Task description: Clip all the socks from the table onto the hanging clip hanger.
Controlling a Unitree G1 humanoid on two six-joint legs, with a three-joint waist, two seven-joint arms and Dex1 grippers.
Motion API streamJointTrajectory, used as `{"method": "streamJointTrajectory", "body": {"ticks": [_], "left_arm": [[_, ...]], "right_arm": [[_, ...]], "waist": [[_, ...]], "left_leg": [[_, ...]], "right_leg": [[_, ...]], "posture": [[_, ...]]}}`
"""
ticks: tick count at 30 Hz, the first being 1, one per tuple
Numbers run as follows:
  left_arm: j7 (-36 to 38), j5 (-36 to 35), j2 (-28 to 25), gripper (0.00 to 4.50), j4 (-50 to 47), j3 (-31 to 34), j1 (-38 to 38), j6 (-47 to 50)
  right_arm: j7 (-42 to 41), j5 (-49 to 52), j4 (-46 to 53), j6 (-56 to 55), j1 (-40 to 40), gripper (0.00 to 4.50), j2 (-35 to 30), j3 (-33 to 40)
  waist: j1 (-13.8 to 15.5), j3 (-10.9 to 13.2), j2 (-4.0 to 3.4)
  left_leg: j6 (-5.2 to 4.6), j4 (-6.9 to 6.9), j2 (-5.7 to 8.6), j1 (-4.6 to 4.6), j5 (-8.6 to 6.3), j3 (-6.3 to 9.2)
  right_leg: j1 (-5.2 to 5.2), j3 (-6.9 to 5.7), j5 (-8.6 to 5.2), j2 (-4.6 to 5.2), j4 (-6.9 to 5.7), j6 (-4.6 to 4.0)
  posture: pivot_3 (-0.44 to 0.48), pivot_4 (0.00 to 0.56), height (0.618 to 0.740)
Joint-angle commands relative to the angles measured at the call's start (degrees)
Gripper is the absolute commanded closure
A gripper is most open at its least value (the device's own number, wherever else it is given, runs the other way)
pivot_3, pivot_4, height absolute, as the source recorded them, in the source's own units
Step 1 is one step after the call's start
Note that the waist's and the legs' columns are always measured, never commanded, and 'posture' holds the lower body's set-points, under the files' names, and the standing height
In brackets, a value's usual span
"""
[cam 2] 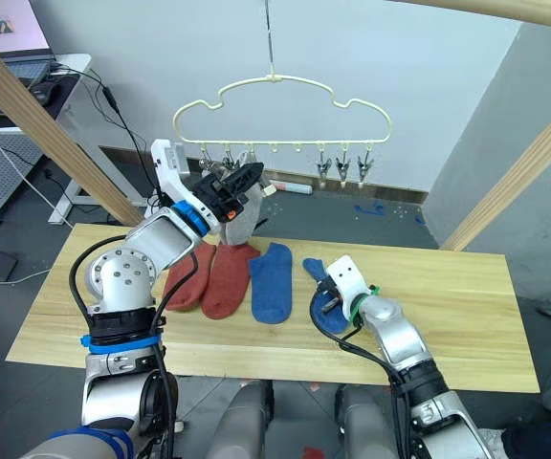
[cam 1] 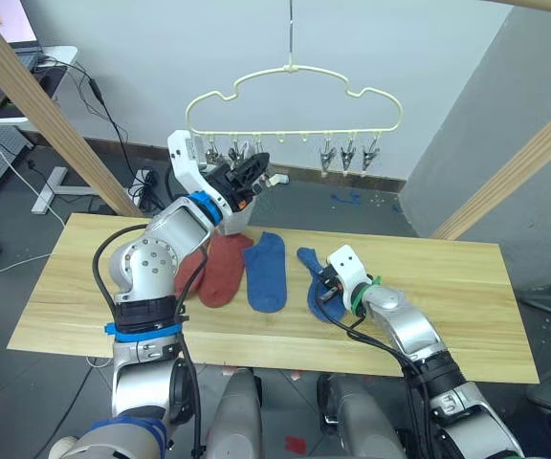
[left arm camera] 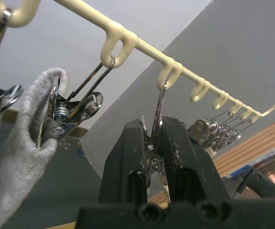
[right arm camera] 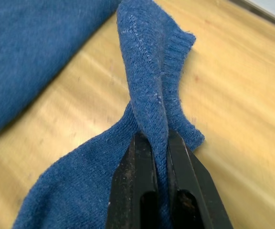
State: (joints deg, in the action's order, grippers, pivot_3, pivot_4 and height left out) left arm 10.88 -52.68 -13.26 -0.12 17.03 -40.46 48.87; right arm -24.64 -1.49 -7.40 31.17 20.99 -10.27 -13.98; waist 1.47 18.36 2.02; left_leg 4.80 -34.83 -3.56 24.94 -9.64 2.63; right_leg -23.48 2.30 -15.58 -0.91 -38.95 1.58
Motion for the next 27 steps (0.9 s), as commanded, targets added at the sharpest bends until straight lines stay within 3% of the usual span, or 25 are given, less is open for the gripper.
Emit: {"method": "streamJointTrajectory", "body": {"ticks": [1,7,11,27], "left_arm": [[-0.81,-4.53,-0.10,4.33,0.69,3.15,-1.65,2.98],[-8.12,-17.12,0.76,4.33,6.65,10.68,-4.38,10.52],[-12.47,-22.63,1.49,4.33,7.56,12.62,-4.52,12.17],[-13.75,-23.46,0.44,4.33,5.97,8.97,-3.61,10.96]], "right_arm": [[-1.66,2.88,12.21,1.53,-0.49,4.48,0.10,0.93],[-0.28,5.26,25.89,4.97,-0.69,4.48,1.33,2.01],[1.37,4.57,29.52,5.26,0.19,4.48,1.23,1.84],[3.92,6.62,33.24,9.27,4.54,4.48,2.53,2.00]], "waist": [[-0.06,0.03,-0.02],[-0.03,0.05,0.00],[-0.01,0.05,0.01],[-0.01,0.06,0.00]], "left_leg": [[0.00,0.00,-0.02,0.02,0.00,0.01],[0.01,0.04,-0.02,0.07,0.00,0.02],[0.01,0.04,0.00,0.11,-0.01,0.01],[0.03,0.13,-0.01,0.10,-0.01,0.00]], "right_leg": [[-0.01,-0.01,0.00,-0.01,0.00,0.00],[-0.09,-0.02,-0.02,-0.01,0.01,0.02],[-0.09,-0.01,-0.02,0.02,0.06,0.03],[-0.13,-0.02,-0.02,0.02,0.08,0.02]], "posture": [[0.171,0.319,0.740],[0.164,0.323,0.740],[0.158,0.325,0.740],[0.151,0.328,0.740]]}}
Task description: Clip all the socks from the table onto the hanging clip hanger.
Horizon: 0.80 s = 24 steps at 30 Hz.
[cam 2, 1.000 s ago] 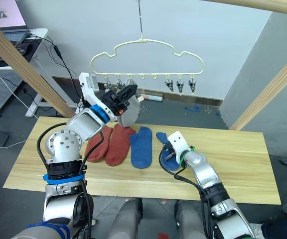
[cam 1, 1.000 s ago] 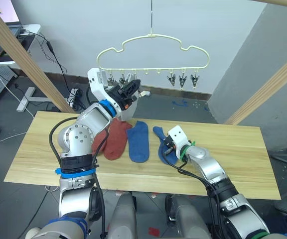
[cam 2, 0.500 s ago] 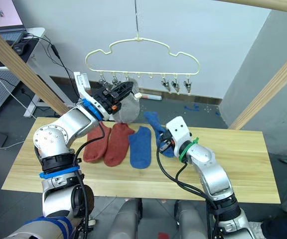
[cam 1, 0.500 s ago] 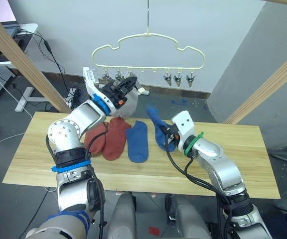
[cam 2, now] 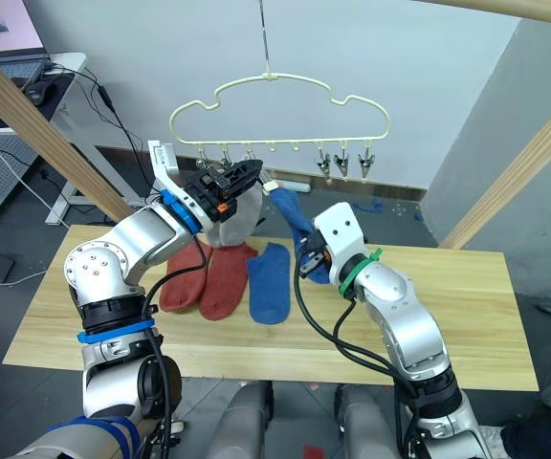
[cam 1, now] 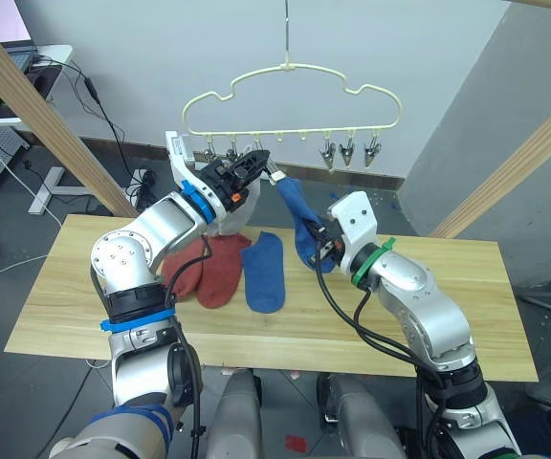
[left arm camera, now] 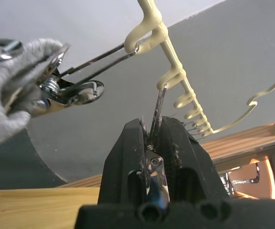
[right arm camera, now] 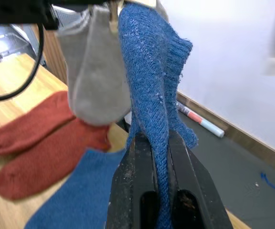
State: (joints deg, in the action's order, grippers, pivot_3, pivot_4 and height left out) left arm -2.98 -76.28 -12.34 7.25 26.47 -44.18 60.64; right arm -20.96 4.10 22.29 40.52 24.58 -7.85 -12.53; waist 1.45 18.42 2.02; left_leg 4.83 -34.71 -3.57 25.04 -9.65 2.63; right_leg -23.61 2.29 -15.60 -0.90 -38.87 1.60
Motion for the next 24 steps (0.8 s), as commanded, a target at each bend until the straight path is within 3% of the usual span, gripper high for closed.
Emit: {"method": "streamJointTrajectory", "body": {"ticks": [1,21,24], "left_arm": [[0.14,0.24,-0.49,4.33,-1.29,-0.51,0.09,-1.05],[2.88,1.96,-1.55,4.33,-3.38,-2.36,0.86,-3.72],[3.36,1.66,-1.51,3.32,-3.82,-2.19,1.16,-4.23]], "right_arm": [[0.14,1.08,3.85,0.08,1.04,4.48,0.00,0.41],[2.00,1.06,-1.48,0.66,5.28,4.48,3.78,-1.44],[2.02,1.20,-1.54,0.86,5.08,4.50,3.87,-1.49]], "waist": [[0.00,0.00,0.00],[0.02,0.03,-0.01],[0.03,0.04,-0.02]], "left_leg": [[0.00,0.00,0.00,0.00,0.00,0.00],[0.01,0.10,-0.01,0.46,0.01,-0.07],[0.03,0.11,-0.01,0.52,0.02,-0.04]], "right_leg": [[0.00,0.01,0.00,0.00,0.00,0.00],[-0.52,0.02,0.00,0.01,-0.01,-0.01],[-0.57,-0.01,0.00,0.01,-0.01,-0.01]], "posture": [[0.151,0.328,0.740],[0.163,0.330,0.740],[0.163,0.330,0.740]]}}
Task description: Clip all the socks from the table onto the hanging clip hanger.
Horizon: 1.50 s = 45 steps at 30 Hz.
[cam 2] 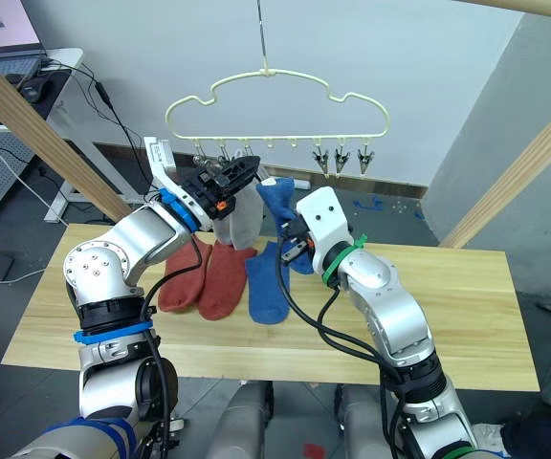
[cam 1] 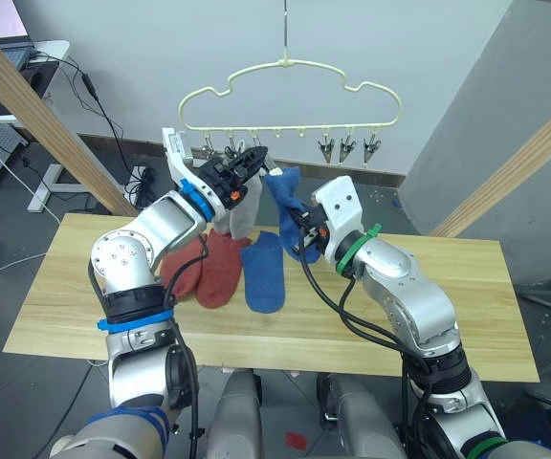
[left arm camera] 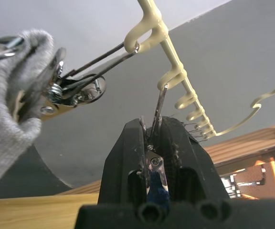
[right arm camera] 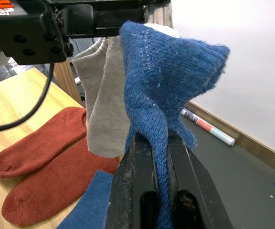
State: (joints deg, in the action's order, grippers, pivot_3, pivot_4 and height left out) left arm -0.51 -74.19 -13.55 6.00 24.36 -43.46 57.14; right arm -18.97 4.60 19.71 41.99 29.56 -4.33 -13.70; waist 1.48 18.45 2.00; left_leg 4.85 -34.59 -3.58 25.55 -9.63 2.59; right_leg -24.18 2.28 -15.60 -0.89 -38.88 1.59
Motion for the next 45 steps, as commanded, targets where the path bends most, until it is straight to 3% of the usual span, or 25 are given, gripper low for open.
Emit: {"method": "streamJointTrajectory", "body": {"ticks": [1,8,12,14,17,24,29,32,35,37,40,45], "left_arm": [[0.87,-0.74,-0.24,2.99,-2.56,0.06,0.47,-0.72],[1.58,-0.87,-1.11,0.81,-3.71,-0.02,1.07,-0.47],[4.94,3.37,-6.10,0.81,-7.52,-3.62,2.16,1.16],[7.93,8.39,-11.06,0.76,-10.68,-8.57,4.13,2.46],[8.22,22.82,-15.98,0.76,-18.53,-14.59,8.58,-7.07],[20.96,25.26,-22.02,0.76,-23.57,-15.93,18.19,-7.92],[27.89,29.06,-23.14,0.76,-28.03,-14.73,27.27,-15.03],[30.73,29.59,-23.21,0.76,-31.81,-13.84,29.94,-18.36],[32.13,32.49,-22.86,0.76,-32.94,-15.25,30.84,-21.71],[31.47,33.94,-21.55,0.76,-32.89,-16.06,30.39,-23.10],[31.03,35.33,-19.73,0.76,-32.75,-16.88,28.61,-24.51],[31.76,36.78,-17.81,0.76,-32.69,-17.59,26.84,-26.32]], "right_arm": [[0.06,0.70,0.96,-0.63,0.11,4.50,0.39,-0.35],[0.49,1.16,-0.62,-0.72,0.19,4.50,1.25,0.24],[1.08,3.11,-3.53,0.45,0.35,4.50,3.28,2.27],[0.67,4.58,-5.57,0.11,0.54,3.94,4.38,3.72],[0.50,6.49,-8.32,-0.33,1.31,3.10,5.63,6.03],[-0.42,7.33,-3.56,1.71,-3.42,0.69,1.75,6.29],[1.51,6.64,3.11,1.62,-7.06,0.69,-0.48,6.31],[5.41,5.41,5.68,1.16,-5.50,1.27,0.71,7.69],[9.09,3.94,5.00,-1.22,-2.29,1.27,2.58,8.75],[11.05,3.39,3.73,-3.02,-0.35,1.56,3.69,9.68],[11.83,2.89,1.36,-4.38,1.68,2.45,3.99,10.01],[13.63,2.82,-3.30,-6.79,5.52,2.45,4.81,11.24]], "waist": [[0.02,0.01,-0.01],[0.08,0.01,-0.01],[-0.05,0.02,-0.02],[-0.05,0.05,-0.06],[0.00,0.07,-0.10],[0.55,0.09,-0.13],[0.61,0.10,-0.14],[0.76,0.10,-0.14],[0.83,0.10,-0.14],[0.84,0.10,-0.15],[1.05,0.09,-0.14],[1.45,0.09,-0.14]], "left_leg": [[0.00,0.00,0.00,0.02,0.00,0.01],[0.00,-0.01,0.01,0.16,0.00,0.11],[0.00,-0.01,0.00,0.17,0.00,0.12],[0.00,0.01,-0.01,0.17,0.00,0.12],[0.02,0.11,0.01,0.15,0.01,0.08],[0.02,0.28,0.01,0.21,0.01,0.06],[0.01,0.49,0.01,0.22,0.01,-0.08],[0.06,0.50,-0.08,0.34,0.04,-0.08],[0.18,0.52,-0.11,0.33,0.13,-0.06],[0.18,0.52,-0.09,0.33,0.16,-0.11],[0.14,0.51,-0.04,0.36,0.18,-0.23],[0.14,0.52,-0.05,0.42,0.18,-0.24]], "right_leg": [[-0.01,-0.01,0.00,0.00,0.00,0.00],[-0.07,-0.09,0.00,0.01,0.02,0.00],[-0.10,-0.10,0.00,0.00,0.01,0.00],[-0.12,-0.08,0.00,-0.02,0.00,0.00],[-0.13,-0.04,0.00,0.00,0.00,0.00],[-0.25,-0.07,-0.03,0.06,0.05,-0.06],[-0.34,0.03,-0.04,0.10,0.21,-0.07],[-0.57,0.04,-0.05,0.09,0.08,-0.09],[-0.66,0.05,-0.05,0.07,-0.01,-0.10],[-0.70,0.10,-0.05,0.02,-0.01,-0.10],[-0.72,0.16,-0.05,0.00,0.00,-0.10],[-0.77,0.14,-0.05,0.00,-0.01,-0.10]], "posture": [[0.163,0.330,0.740],[0.166,0.329,0.740],[0.165,0.324,0.740],[0.174,0.323,0.740],[0.182,0.323,0.740],[0.211,0.319,0.740],[0.208,0.317,0.740],[0.210,0.314,0.740],[0.211,0.310,0.740],[0.202,0.307,0.740],[0.204,0.305,0.740],[0.206,0.310,0.740]]}}
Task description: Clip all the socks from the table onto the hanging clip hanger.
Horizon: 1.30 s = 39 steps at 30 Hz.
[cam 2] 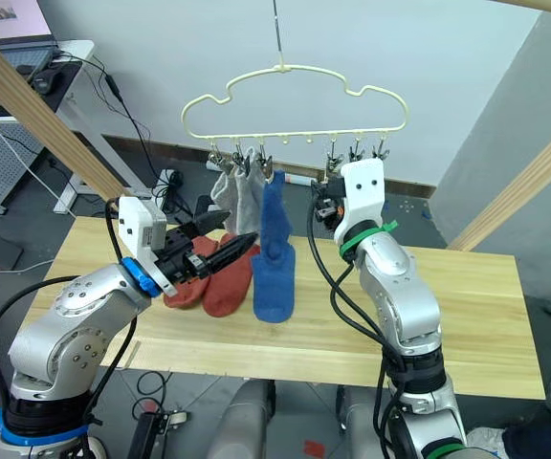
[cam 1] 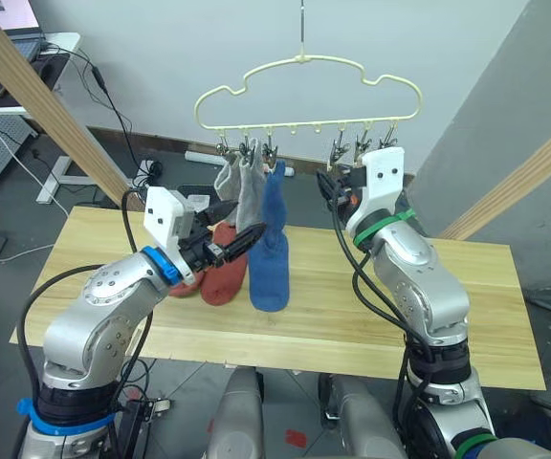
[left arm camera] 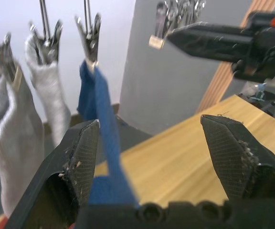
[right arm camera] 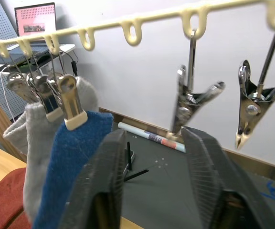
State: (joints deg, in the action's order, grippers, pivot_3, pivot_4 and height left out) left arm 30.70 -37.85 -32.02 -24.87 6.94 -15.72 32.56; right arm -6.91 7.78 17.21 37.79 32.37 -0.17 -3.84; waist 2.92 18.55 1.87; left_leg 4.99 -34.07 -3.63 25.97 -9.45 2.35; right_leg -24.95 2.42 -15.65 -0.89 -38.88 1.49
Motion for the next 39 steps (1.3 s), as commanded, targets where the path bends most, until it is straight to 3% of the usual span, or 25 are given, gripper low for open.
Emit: {"method": "streamJointTrajectory", "body": {"ticks": [1,19,39], "left_arm": [[0.57,0.53,0.82,0.76,-1.98,-0.24,-0.99,-1.69],[-1.04,-1.06,2.09,0.76,-4.45,-0.23,-3.00,0.42],[-1.62,-1.63,3.66,0.76,-5.21,-0.20,-4.54,2.00]], "right_arm": [[1.92,-0.47,-1.83,-3.05,3.47,2.45,0.81,1.60],[4.73,0.50,-8.18,-6.26,10.47,2.45,3.33,2.83],[4.73,0.89,-9.54,-5.69,10.53,2.45,4.04,3.06]], "waist": [[0.02,0.00,0.00],[0.09,0.00,0.00],[0.12,0.00,0.00]], "left_leg": [[0.00,0.00,0.01,0.00,0.00,-0.02],[-0.01,0.00,-0.01,0.00,0.01,0.01],[-0.01,-0.02,-0.01,-0.01,0.01,0.02]], "right_leg": [[-0.02,0.01,0.00,0.00,-0.03,0.00],[-0.02,-0.03,0.03,-0.01,-0.11,-0.05],[-0.02,-0.05,0.17,-0.02,-0.15,-0.29]], "posture": [[0.206,0.310,0.740],[0.216,0.319,0.740],[0.218,0.324,0.740]]}}
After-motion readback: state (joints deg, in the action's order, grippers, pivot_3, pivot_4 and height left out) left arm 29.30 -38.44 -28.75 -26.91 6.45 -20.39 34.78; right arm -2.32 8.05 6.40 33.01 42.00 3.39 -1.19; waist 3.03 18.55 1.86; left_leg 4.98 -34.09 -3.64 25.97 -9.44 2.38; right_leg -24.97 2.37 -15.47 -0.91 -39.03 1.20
